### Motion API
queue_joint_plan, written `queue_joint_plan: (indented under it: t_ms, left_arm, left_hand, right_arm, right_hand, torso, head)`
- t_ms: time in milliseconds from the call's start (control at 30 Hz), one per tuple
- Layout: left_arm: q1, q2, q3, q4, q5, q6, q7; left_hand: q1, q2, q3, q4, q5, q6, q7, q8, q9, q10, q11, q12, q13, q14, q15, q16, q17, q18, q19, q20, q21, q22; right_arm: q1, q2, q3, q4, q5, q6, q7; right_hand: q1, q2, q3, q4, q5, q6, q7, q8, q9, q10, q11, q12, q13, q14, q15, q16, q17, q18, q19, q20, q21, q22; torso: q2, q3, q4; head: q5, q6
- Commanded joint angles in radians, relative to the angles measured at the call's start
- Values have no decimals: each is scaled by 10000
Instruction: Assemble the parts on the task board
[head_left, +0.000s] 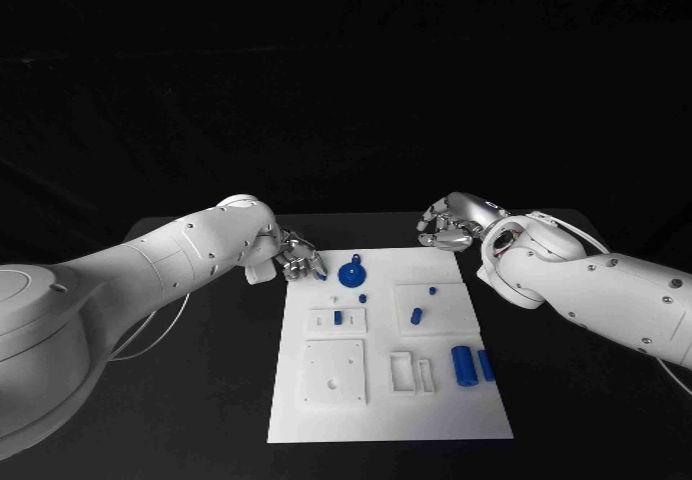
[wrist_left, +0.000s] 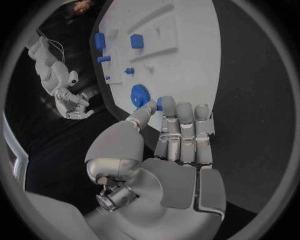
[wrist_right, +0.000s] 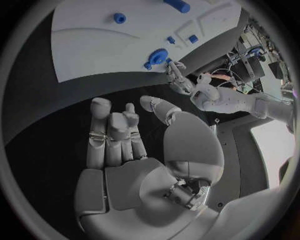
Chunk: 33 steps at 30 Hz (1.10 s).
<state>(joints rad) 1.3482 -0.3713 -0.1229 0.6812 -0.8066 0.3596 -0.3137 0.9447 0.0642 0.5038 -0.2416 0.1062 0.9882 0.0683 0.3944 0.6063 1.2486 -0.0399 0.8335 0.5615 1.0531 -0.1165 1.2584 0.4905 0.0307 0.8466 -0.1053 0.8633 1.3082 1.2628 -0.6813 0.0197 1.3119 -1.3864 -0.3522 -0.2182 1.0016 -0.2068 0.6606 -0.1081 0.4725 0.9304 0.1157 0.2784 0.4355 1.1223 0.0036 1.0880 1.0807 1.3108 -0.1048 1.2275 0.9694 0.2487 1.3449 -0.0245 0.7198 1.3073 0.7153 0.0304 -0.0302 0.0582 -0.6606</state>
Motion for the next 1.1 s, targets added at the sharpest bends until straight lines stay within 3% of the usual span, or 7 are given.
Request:
queue_joint_plan:
  t_ms: [33, 367, 467, 767, 1033, 1100]
  left_arm:
    - [-21, -20, -3, 52, 229, -41, 125]
    - [-20, -365, -3, 460, 497, -577, 117]
    - [-17, -554, -3, 719, 759, -893, 96]
    - [98, -1472, -6, 2273, 1239, -1914, -40]
    - [249, -2650, -24, 4265, 1332, -2906, -191]
    - [279, -2908, -37, 4731, 1331, -3193, -201]
  left_hand:
    - [278, -121, 761, 203, -431, 120, -8, 129, 152, 181, -34, -83, -14, 166, -44, -19, 6, -207, 142, -1057, 18, 29]
    - [81, -307, 1164, 159, -335, 476, -150, 329, 260, 542, -155, 17, 108, 466, -160, 157, 93, -180, 418, -1167, 173, 179]
    - [23, -349, 1225, 95, -110, 621, -218, 390, 285, 723, -227, 111, 184, 643, -256, 260, 138, -148, 586, -1238, 281, 200]
    - [-202, -453, 1279, 11, 381, 963, -353, 502, 316, 1042, -365, 236, 312, 962, -389, 409, 205, -109, 847, -1363, 479, 203]
    - [-570, -542, 1305, -74, 1473, 1529, -558, 645, 335, 1523, -563, 374, 453, 1415, -528, 599, 305, -35, 1191, -1512, 745, 200]
    - [-741, -498, 1300, -150, 2058, 1690, -624, 740, 371, 1635, -634, 528, 568, 1541, -594, 755, 392, -16, 1290, -1554, 861, 211]
  right_arm:
    - [1, 13, 9, -23, -100, 49, -14]
    - [1, -15, 9, -24, -68, 69, 1]
    - [1, -32, 9, -19, -56, 70, 8]
    - [1, -132, 9, -46, -24, 39, 51]
    - [1, -194, 9, -53, 28, 40, 73]
    - [1, -202, 9, -67, 33, 39, 77]
  right_hand:
    - [-46, 17, -8, 64, 3, -41, 96, -24, 8, -13, 75, 48, -17, 21, 57, -60, 12, 131, 11, -78, -38, 143]
    - [-54, 17, -11, 74, 6, -39, 95, -21, 9, -12, 75, 49, -17, 21, 57, -61, 13, 131, 12, -77, -38, 143]
    - [-57, 17, -12, 76, 8, -39, 95, -21, 9, -12, 75, 50, -17, 21, 57, -61, 13, 131, 12, -76, -38, 144]
    - [-63, 12, -16, 82, 14, -37, 94, -19, 11, -12, 74, 52, -18, 21, 56, -61, 13, 131, 12, -75, -39, 144]
    - [-66, 8, -18, 85, 21, -38, 94, -18, 11, -13, 74, 52, -19, 21, 56, -62, 14, 131, 11, -75, -40, 145]
    - [-67, 6, -19, 86, 23, -38, 94, -18, 12, -13, 73, 52, -19, 21, 55, -62, 14, 131, 10, -75, -40, 145]
  torso:
    - [2, 2, 6]
    - [-4, 8, 2]
    - [-10, 11, 7]
    - [-25, 9, 25]
    - [-23, 12, 22]
    - [-29, 9, 29]
  head:
    - [0, -12]
    - [-7, -39]
    - [-2, -39]
    - [25, -55]
    - [65, -37]
    - [83, -34]
